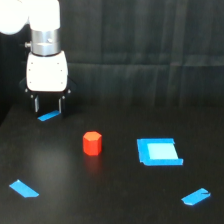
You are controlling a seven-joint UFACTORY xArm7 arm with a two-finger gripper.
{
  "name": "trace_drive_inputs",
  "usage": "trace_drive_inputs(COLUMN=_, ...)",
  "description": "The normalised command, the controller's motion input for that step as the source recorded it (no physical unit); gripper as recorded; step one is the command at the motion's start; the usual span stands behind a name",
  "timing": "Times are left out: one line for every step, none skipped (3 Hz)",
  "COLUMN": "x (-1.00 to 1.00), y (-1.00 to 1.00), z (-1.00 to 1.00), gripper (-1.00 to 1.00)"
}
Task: Pick up the red object from the table
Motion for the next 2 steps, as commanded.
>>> trace_drive_inputs(x=0.49, y=0.01, z=-0.27, gripper=0.98)
trace_drive_inputs(x=0.56, y=-0.06, z=-0.27, gripper=0.98)
